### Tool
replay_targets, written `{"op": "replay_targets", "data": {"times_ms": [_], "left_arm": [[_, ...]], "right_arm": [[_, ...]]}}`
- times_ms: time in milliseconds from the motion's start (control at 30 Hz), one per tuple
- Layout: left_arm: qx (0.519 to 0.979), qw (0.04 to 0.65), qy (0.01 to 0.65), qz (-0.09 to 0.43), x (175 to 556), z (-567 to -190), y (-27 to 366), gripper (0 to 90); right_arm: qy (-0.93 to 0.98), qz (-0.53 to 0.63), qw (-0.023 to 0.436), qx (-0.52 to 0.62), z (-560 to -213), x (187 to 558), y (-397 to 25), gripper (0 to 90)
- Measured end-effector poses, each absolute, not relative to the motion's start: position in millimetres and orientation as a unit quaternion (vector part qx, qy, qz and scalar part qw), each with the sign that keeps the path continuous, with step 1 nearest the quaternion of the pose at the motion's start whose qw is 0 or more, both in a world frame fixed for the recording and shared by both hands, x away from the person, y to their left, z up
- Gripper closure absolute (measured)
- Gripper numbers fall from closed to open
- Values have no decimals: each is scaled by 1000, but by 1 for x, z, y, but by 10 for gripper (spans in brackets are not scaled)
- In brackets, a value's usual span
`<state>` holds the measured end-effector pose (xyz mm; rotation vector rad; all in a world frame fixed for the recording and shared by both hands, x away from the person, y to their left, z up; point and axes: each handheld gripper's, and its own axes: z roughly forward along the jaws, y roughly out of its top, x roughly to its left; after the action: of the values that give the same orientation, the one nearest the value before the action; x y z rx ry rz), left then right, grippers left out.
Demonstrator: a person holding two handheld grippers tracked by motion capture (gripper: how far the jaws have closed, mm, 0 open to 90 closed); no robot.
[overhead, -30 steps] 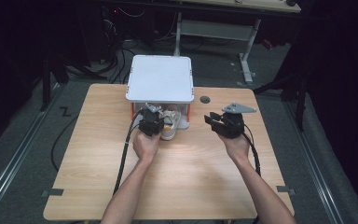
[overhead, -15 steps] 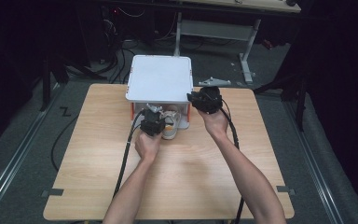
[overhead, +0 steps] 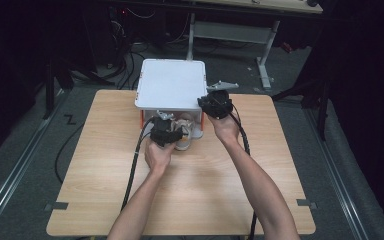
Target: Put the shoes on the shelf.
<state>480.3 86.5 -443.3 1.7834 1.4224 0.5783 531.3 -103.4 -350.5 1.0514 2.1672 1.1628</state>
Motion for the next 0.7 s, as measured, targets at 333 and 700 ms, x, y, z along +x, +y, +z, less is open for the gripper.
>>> {"op": "replay_targets", "data": {"times_ms": [333,700], "left_arm": [[719,371,523,267,438,-422,88,268],[725,316,571,220,429,-456,88,178]], "right_arm": [[788,421,236,382,-351,531,-102,802],[788,416,242,383,-350,529,-101,805]]}}
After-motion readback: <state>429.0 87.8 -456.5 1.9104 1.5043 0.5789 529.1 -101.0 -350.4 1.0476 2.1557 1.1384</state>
